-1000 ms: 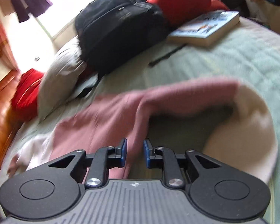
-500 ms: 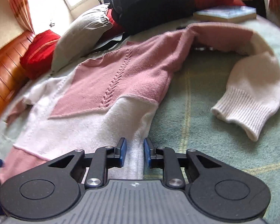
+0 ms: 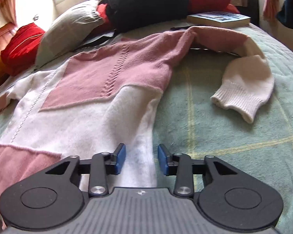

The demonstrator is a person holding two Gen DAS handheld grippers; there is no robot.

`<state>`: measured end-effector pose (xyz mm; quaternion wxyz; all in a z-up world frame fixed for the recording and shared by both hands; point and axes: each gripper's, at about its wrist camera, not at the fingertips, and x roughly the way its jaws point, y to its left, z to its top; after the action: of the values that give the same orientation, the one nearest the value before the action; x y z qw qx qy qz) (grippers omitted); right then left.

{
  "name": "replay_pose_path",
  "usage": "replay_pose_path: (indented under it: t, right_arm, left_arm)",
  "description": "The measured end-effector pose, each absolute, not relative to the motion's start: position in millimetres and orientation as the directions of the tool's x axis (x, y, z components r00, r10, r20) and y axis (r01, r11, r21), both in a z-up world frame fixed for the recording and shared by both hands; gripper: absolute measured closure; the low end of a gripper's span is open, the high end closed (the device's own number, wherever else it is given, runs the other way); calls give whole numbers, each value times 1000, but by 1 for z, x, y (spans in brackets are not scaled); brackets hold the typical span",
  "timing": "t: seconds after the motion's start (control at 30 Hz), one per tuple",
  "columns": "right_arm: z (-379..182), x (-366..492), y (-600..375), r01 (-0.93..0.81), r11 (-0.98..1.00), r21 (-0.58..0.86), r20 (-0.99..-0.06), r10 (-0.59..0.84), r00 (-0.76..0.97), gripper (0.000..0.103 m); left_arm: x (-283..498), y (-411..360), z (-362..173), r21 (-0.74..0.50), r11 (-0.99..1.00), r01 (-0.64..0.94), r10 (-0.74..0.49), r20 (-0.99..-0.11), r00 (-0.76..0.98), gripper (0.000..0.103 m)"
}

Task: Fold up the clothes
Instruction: 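Release the sleeve and lift the right gripper away from the sweater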

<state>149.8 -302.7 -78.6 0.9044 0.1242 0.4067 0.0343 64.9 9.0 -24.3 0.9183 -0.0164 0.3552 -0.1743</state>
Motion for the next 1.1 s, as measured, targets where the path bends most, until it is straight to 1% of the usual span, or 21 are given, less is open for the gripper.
replay_pose_path:
  t: [0.03, 0.1, 0.2, 0.23, 0.27, 0.33, 0.4, 0.43, 0.5, 0.53, 0.57, 0.6, 0.7, 0.8, 0.9, 1.0, 1.1]
  right_arm:
    - [-77, 149, -308, 32, 959, 282, -722, 190, 665, 90]
    - [-73, 147, -317, 22, 944, 330, -710, 233, 665, 90]
    - [-53, 134, -332, 65, 964, 259, -689, 137, 712, 91]
    - [-49, 131, -338, 80, 963, 257, -688, 124, 715, 91]
    - [-44, 128, -344, 86, 963, 256, -687, 118, 717, 87]
    - [-38, 118, -342, 9, 965, 264, -685, 180, 706, 85]
    - [-31, 108, -339, -73, 960, 270, -682, 245, 689, 72]
    - [-28, 100, -331, -144, 953, 266, -681, 291, 672, 69]
    - [-23, 82, -306, -296, 933, 204, -692, 351, 631, 54]
    - [-22, 73, -291, -369, 915, 160, -702, 369, 609, 37]
    - [-20, 63, -277, -441, 890, 117, -714, 384, 586, 27]
    - [-19, 54, -262, -506, 860, 70, -727, 391, 565, 26]
    - [-30, 30, -226, -618, 776, -127, -775, 311, 550, 26]
    - [-53, 17, -202, -663, 677, -319, -796, 189, 575, 26]
    - [-79, 14, -192, -636, 598, -488, -767, 54, 640, 26]
    - [-88, 7, -188, -628, 537, -563, -729, 35, 684, 25]
    - [-71, 3, -189, -574, 576, -582, -678, 45, 733, 26]
  left_arm:
    - [64, 8, -25, -151, 938, 311, -332, -647, 686, 10]
    - [63, 8, -25, -147, 936, 320, -336, -648, 684, 10]
    - [60, 6, -25, -134, 933, 334, -337, -650, 681, 10]
    - [59, 5, -24, -128, 933, 337, -335, -651, 681, 10]
    - [58, 4, -24, -121, 932, 341, -334, -652, 680, 10]
    - [56, 2, -23, -108, 931, 349, -331, -655, 680, 10]
    - [53, 1, -22, -95, 929, 356, -328, -657, 679, 10]
    - [52, 0, -22, -89, 929, 360, -326, -659, 678, 10]
    - [48, -1, -21, -79, 927, 366, -324, -659, 678, 10]
    - [44, 0, -21, -76, 927, 368, -324, -658, 679, 10]
    - [41, 0, -21, -73, 926, 370, -324, -658, 680, 10]
    - [37, 0, -21, -70, 926, 372, -324, -657, 681, 10]
    - [26, 2, -20, -61, 924, 378, -323, -655, 683, 10]
    - [15, 3, -19, -52, 922, 384, -323, -652, 686, 10]
    - [6, 7, -19, -62, 925, 374, -324, -640, 697, 10]
    - [1, 11, -19, -70, 930, 361, -322, -631, 706, 10]
    - [-2, 13, -20, -73, 933, 353, -318, -629, 709, 10]
